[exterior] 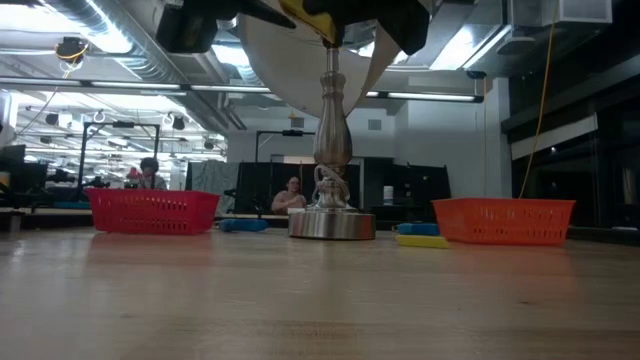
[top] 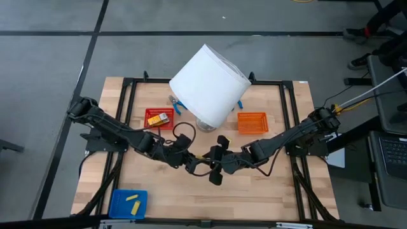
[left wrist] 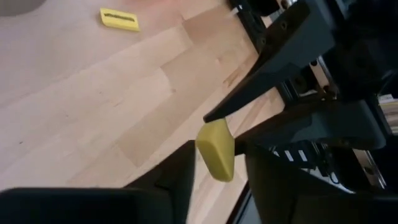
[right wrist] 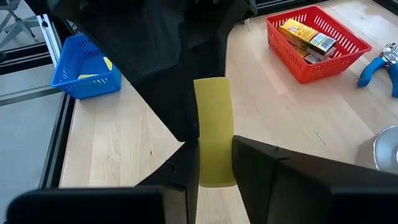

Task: Pick & Place School Supplies
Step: Put the yellow eraser into the blue bin

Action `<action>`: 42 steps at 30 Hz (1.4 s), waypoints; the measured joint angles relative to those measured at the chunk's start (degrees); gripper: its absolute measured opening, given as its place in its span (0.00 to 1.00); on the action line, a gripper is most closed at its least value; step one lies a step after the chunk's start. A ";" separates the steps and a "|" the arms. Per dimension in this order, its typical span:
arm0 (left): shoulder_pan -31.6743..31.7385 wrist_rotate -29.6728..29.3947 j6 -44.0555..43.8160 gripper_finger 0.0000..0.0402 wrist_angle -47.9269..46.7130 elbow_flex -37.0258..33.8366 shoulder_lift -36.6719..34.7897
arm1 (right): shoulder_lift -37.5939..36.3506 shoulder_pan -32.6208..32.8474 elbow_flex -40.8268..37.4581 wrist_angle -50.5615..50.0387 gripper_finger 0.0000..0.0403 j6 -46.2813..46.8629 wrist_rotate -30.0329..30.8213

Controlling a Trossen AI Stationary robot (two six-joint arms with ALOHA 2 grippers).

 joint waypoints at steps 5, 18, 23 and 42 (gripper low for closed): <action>-0.02 -0.22 0.22 0.09 -0.09 0.00 0.00 | 0.00 0.00 0.00 -0.16 0.20 0.00 0.04; -0.09 -1.47 0.57 0.06 -0.08 0.00 0.00 | 0.00 0.10 0.00 0.00 0.21 0.02 -0.04; -0.20 -2.67 0.53 0.06 0.05 0.00 0.00 | -0.02 0.52 0.00 0.12 0.24 0.37 -0.36; -4.33 -6.03 -4.50 0.06 -7.64 0.00 -0.02 | -0.02 1.40 0.00 0.87 0.43 3.13 3.06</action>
